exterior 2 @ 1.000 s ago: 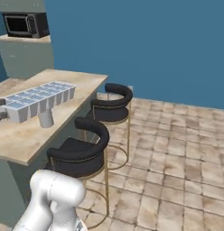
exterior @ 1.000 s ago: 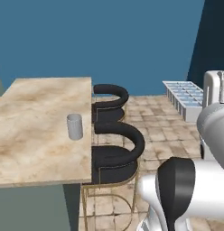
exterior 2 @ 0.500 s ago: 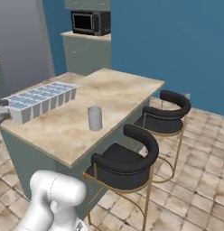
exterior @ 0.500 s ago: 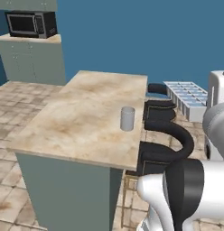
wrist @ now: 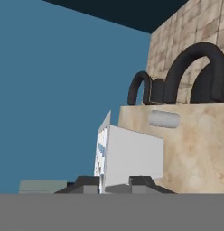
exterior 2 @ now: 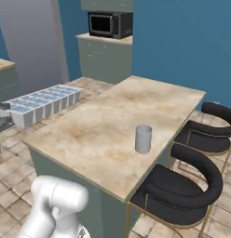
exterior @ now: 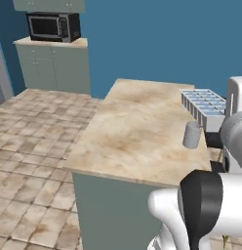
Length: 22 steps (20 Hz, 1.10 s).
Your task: Open the freezer door, pick up the ice cube tray from the freezer, and place it on the dining counter.
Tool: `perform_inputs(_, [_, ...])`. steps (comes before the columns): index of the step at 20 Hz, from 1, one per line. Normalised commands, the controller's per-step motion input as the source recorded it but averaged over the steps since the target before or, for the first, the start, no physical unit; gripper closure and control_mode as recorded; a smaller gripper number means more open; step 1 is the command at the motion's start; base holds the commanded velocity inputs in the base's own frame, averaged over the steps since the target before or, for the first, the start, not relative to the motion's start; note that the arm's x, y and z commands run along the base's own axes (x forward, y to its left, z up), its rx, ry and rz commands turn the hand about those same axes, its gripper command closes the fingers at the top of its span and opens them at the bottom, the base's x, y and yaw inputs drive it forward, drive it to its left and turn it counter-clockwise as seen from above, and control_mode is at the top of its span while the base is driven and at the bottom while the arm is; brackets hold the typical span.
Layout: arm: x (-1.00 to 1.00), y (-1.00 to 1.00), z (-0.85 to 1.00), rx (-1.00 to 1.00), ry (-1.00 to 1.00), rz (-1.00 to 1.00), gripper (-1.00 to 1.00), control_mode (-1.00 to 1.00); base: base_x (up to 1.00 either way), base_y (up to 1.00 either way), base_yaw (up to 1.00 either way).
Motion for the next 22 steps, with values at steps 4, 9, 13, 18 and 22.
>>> perform_inputs(4, [0.00,0.00,0.00,0.00,0.00,0.00,1.00,1.00,0.08,0.61,-0.13])
perform_inputs(9, [0.00,0.00,0.00,0.00,0.00,0.00,1.00,1.00,0.00,0.49,-0.28])
perform_inputs(13, [0.00,0.00,0.00,0.00,0.00,0.00,1.00,1.00,0.00,0.40,-0.34])
perform_inputs(18, [0.00,0.00,0.00,0.00,0.00,0.00,1.00,1.00,0.00,0.49,-0.31])
perform_inputs(22, [0.00,0.00,0.00,0.00,0.00,0.00,1.00,1.00,0.00,0.57,-0.25])
